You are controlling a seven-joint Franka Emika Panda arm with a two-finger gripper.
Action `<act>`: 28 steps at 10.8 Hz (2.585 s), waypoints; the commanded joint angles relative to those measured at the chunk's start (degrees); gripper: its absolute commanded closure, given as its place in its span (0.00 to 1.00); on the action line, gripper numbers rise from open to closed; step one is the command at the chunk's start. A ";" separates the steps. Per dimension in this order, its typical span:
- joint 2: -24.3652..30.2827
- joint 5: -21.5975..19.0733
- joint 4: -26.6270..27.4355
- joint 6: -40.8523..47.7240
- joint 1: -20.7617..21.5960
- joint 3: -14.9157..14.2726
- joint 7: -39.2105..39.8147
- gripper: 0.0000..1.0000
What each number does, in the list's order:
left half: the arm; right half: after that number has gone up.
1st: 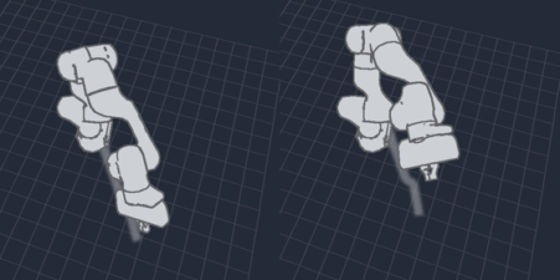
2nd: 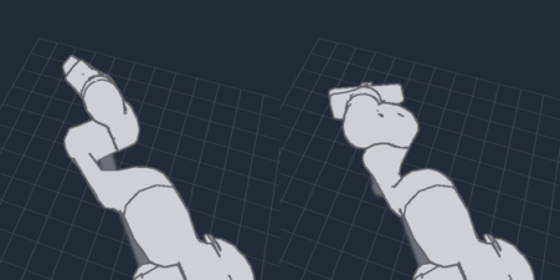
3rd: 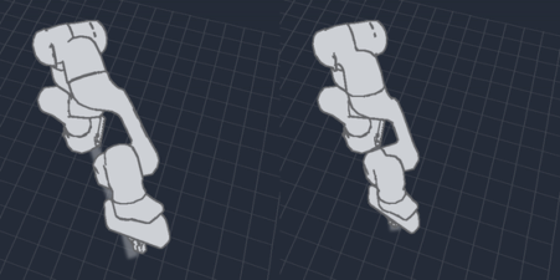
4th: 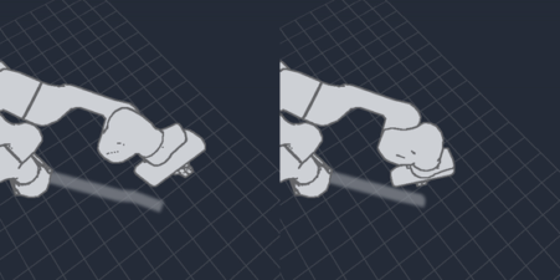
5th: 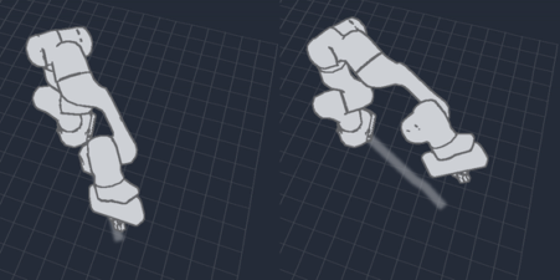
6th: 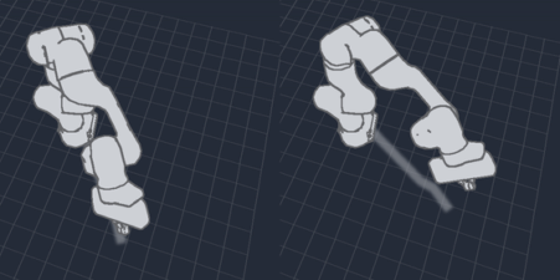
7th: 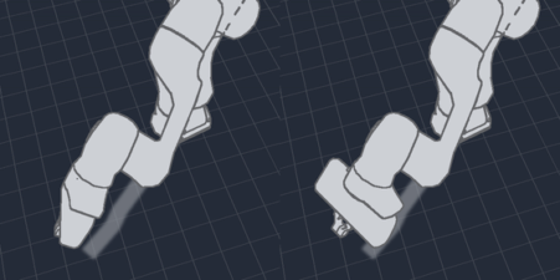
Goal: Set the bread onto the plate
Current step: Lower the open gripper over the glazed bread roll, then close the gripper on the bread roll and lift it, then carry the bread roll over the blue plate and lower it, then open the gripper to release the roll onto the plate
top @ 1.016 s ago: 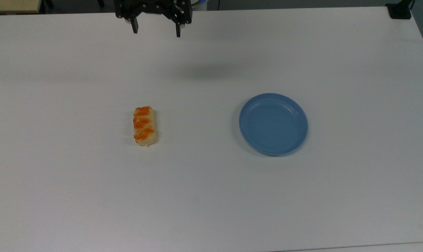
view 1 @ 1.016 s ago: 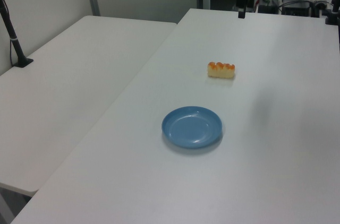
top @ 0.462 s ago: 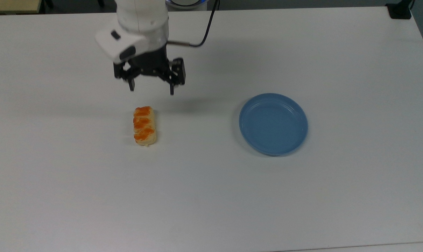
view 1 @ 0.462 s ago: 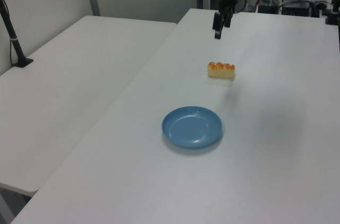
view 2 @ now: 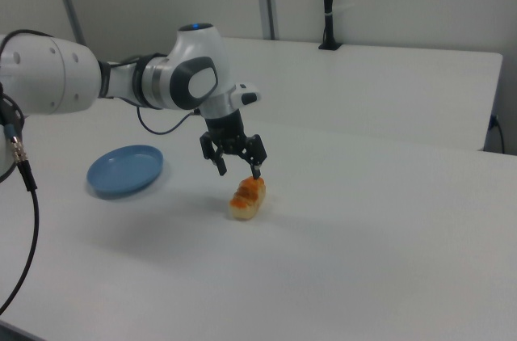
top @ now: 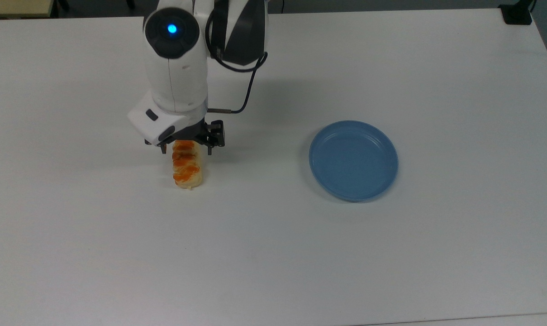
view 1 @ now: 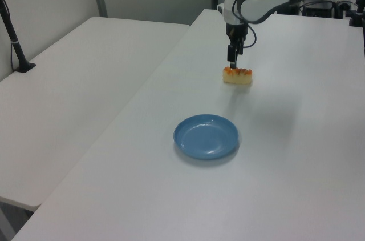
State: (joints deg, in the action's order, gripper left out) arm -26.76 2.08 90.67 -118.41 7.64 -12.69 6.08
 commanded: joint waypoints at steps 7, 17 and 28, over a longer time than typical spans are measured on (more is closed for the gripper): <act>1.34 3.29 2.85 -2.62 0.88 -1.72 6.40 0.67; 7.79 -3.22 -1.90 6.53 21.25 -3.04 -9.21 0.64; -4.45 -2.17 -3.57 -2.62 27.70 0.29 -24.89 0.00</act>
State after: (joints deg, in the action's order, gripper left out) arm -32.80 -0.51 87.76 -121.78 35.54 -13.10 -17.48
